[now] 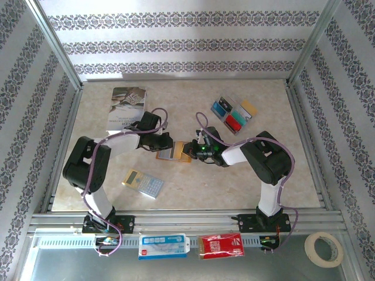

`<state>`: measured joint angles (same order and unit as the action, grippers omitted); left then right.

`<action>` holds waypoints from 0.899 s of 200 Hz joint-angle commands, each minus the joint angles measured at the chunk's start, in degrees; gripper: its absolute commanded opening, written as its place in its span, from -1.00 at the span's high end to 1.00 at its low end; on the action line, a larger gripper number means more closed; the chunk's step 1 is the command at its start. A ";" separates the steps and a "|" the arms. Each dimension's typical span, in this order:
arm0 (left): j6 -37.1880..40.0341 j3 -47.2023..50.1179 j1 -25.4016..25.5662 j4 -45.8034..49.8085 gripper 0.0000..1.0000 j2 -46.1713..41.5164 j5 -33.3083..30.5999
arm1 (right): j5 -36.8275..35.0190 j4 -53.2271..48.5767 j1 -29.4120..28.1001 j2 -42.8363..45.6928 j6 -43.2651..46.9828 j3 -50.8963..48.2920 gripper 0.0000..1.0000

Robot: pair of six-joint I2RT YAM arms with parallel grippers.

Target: Take the credit cards out of the card holder

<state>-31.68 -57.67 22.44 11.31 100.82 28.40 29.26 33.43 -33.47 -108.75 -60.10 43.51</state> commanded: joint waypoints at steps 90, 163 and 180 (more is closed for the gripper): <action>-6.47 5.97 0.50 -4.44 0.82 3.77 -5.29 | 1.05 3.16 -2.06 -1.11 -0.15 4.02 0.64; -6.37 6.18 0.53 -4.43 0.81 3.25 -5.50 | -1.22 2.36 -2.35 -2.81 -1.85 4.93 0.76; -6.29 6.00 0.55 -4.18 0.75 2.70 -5.59 | -2.25 1.11 -2.21 -1.77 -1.02 4.40 0.86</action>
<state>-37.76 -53.67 22.50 4.16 102.69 26.22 29.12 33.39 -35.14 -111.26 -61.60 47.00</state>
